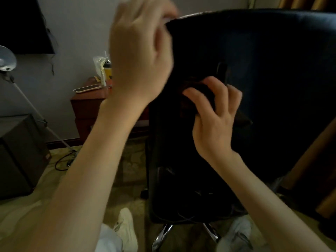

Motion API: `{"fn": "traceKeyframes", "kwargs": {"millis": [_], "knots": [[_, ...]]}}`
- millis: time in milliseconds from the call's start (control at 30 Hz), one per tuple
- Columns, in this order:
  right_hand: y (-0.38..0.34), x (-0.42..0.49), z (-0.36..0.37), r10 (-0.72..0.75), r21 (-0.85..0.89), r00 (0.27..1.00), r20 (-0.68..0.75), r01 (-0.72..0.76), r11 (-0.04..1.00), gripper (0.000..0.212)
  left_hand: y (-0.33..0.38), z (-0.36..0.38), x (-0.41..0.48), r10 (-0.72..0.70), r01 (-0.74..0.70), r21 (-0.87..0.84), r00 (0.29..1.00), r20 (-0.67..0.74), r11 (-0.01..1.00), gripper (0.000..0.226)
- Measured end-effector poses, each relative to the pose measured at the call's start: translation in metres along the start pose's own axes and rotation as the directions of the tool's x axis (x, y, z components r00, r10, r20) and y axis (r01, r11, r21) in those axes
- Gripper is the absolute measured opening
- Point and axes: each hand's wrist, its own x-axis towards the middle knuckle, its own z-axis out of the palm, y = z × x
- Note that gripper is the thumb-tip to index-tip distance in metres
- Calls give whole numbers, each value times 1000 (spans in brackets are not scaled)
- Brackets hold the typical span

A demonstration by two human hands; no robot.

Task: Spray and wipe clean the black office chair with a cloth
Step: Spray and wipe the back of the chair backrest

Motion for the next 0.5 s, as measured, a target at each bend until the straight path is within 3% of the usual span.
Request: {"fn": "traceKeyframes", "kwargs": {"millis": [100,167,267,333,367,400,500], "knots": [[-11,-35,23,-70,-23,996,58,71,997,38,-23,-7,-36,-300,319,-128,943,146,939,27],[-10,-89,35,-211,-53,953,219,228,972,46,-29,-9,-52,-344,401,-223,904,253,889,28],[5,-174,39,-438,-47,743,506,531,846,53,-30,-12,-59,-334,408,-247,896,293,879,28],[11,-204,32,-426,17,603,675,564,826,63,-30,-13,-56,-335,421,-270,889,312,866,26],[11,-209,29,-396,27,583,710,539,842,64,-30,-13,-56,-333,424,-278,887,319,862,26],[8,-207,26,-375,24,603,704,507,861,58,-31,-13,-58,-332,423,-278,887,321,862,26],[-10,-167,20,-267,31,843,467,286,958,42,-41,-11,-74,-348,443,-292,880,324,848,33]]}}
